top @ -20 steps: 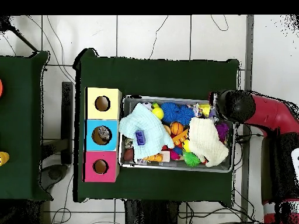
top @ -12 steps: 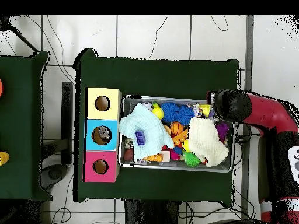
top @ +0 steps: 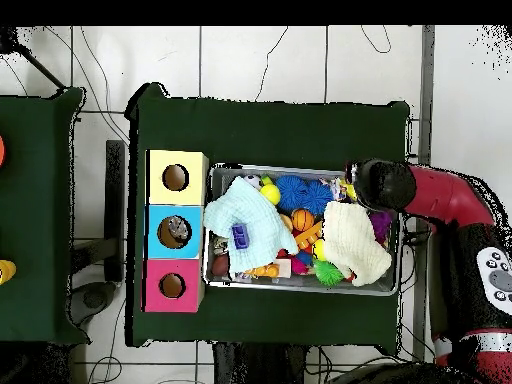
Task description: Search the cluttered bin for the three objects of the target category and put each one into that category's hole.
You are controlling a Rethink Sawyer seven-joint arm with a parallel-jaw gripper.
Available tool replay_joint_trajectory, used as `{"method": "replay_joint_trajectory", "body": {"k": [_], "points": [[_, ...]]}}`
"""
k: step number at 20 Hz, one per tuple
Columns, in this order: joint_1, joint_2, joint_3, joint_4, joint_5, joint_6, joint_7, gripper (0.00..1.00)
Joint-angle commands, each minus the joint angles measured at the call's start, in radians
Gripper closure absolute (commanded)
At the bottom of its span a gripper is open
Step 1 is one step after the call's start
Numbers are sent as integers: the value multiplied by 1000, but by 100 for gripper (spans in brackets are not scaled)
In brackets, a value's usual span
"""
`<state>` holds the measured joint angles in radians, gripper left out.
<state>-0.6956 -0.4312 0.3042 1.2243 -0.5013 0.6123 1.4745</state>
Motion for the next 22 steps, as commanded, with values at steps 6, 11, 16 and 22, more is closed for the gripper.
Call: {"method": "replay_joint_trajectory", "body": {"k": [6,11,16,22], "points": [[11,-14,-53,138,14,-27,119,0],[6,-20,-52,134,24,-2,97,0],[3,13,-54,114,8,-27,84,0],[-9,27,-44,81,10,-10,47,0]]}}
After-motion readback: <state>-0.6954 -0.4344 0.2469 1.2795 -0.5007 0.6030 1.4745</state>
